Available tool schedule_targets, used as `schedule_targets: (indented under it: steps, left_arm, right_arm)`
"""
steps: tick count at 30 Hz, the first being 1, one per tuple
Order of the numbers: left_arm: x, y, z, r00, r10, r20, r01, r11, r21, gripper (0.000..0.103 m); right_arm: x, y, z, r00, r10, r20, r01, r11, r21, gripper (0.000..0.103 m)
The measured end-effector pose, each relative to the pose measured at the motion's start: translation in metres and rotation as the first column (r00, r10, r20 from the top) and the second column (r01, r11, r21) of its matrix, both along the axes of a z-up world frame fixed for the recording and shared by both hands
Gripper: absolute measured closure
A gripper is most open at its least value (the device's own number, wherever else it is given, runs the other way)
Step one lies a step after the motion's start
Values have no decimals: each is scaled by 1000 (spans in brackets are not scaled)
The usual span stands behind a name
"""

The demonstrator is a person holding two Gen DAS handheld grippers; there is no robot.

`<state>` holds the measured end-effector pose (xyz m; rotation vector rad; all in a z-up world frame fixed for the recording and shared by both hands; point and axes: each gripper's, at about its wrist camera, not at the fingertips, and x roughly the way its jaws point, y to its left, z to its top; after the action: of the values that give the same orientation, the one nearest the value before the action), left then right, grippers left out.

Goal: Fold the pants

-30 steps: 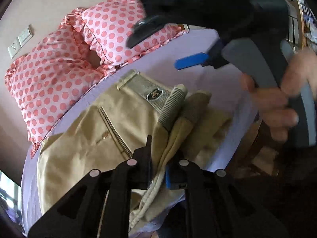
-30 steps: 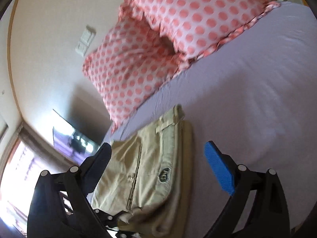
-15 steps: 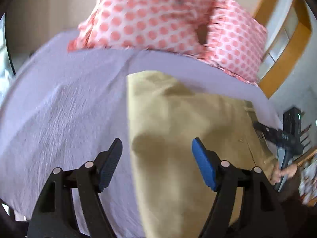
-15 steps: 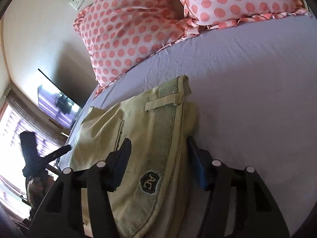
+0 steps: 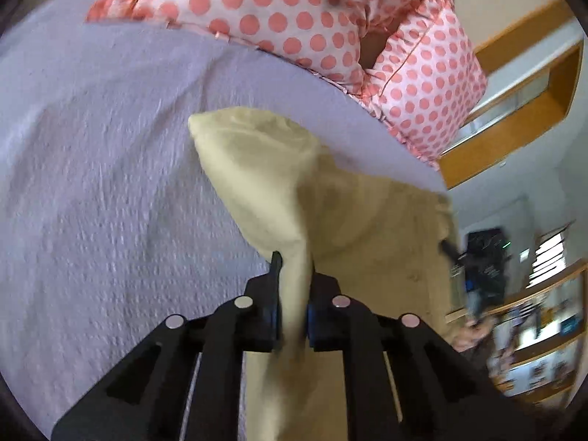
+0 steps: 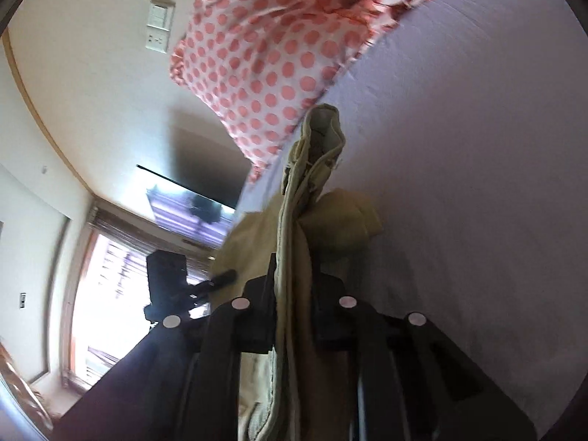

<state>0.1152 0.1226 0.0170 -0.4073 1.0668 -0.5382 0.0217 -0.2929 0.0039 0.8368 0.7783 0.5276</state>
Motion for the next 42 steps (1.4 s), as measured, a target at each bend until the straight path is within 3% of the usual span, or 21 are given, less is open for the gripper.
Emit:
schedule_targets:
  steps: [4, 8, 11, 13, 14, 15, 17, 18, 19, 21, 23, 24, 27, 29, 31, 33, 35, 37, 38, 40, 42]
  left_arm:
    - [19, -19, 40, 994, -18, 108, 10, 997, 78, 94]
    - [67, -38, 66, 973, 35, 227, -79, 979, 188, 93]
    - [115, -57, 52, 972, 98, 213, -161, 939, 303, 88]
    - [138, -67, 28, 979, 140, 151, -192, 883, 429, 88]
    - [140, -66, 22, 980, 143, 137, -189, 883, 430, 88]
    - [136, -64, 22, 979, 145, 140, -191, 888, 418, 86]
    - [116, -53, 33, 971, 152, 182, -213, 898, 385, 85]
    - [105, -47, 39, 967, 152, 205, -219, 908, 358, 82]
    - [89, -43, 46, 963, 140, 228, -210, 926, 315, 78]
    - [68, -47, 52, 968, 89, 235, -143, 964, 223, 56]
    - [63, -58, 46, 981, 32, 193, -66, 983, 172, 52]
    - [66, -66, 35, 991, 4, 132, -22, 990, 138, 52]
    - [84, -84, 4, 1000, 6, 10, -8, 991, 134, 55]
    - [85, -91, 8, 997, 28, 65, -41, 978, 204, 55]
    - [73, -91, 14, 996, 36, 86, -56, 970, 235, 46]
    - [50, -88, 24, 989, 34, 143, -72, 959, 272, 18]
    - [14, -82, 33, 975, 45, 219, -125, 923, 364, 3]
    - [-23, -79, 36, 956, 80, 282, -202, 876, 438, 2]
    - [-39, -77, 36, 951, 94, 296, -224, 867, 444, 2]
    - [-62, -70, 31, 950, 110, 293, -232, 875, 426, 2]
    - [-74, -70, 25, 948, 121, 294, -242, 874, 421, 2]
  right_arm:
    - [26, 1, 38, 998, -2, 55, 4, 1000, -27, 92]
    - [70, -13, 64, 991, -77, 113, 83, 995, -55, 93]
    - [106, -30, 50, 981, -183, 63, 189, 976, -110, 93]
    - [127, -32, 28, 967, -251, -35, 232, 933, -275, 85]
    - [133, -31, 20, 954, -287, -82, 238, 897, -372, 82]
    - [133, -31, 17, 951, -295, -97, 231, 881, -412, 78]
    - [115, -35, 33, 945, -327, -19, 286, 853, -437, 74]
    - [107, -36, 41, 943, -333, 16, 306, 848, -432, 61]
    - [100, -35, 49, 947, -318, 54, 312, 863, -398, 47]
    - [94, -22, 58, 969, -232, 82, 246, 915, -321, 36]
    - [101, -7, 52, 983, -181, 44, 186, 932, -311, 25]
    - [106, -3, 47, 984, -176, 15, 172, 936, -308, 18]
    - [125, 2, 20, 972, -205, -115, 159, 933, -323, 16]
    - [125, 3, 22, 970, -220, -109, 170, 923, -345, 16]
    - [110, 19, 40, 964, -256, -66, 191, 848, -495, 16]
    - [84, 40, 60, 970, -230, 76, 227, 756, -614, 14]
    - [49, 61, 71, 966, -191, 173, 258, 693, -673, 1]
    - [11, 86, 70, 958, -175, 226, 285, 640, -713, 1]
    - [-1, 95, 65, 957, -176, 232, 291, 614, -733, 1]
    - [-17, 114, 48, 955, -204, 217, 295, 564, -771, 1]
    - [-24, 122, 28, 961, -230, 156, 263, 567, -781, 1]
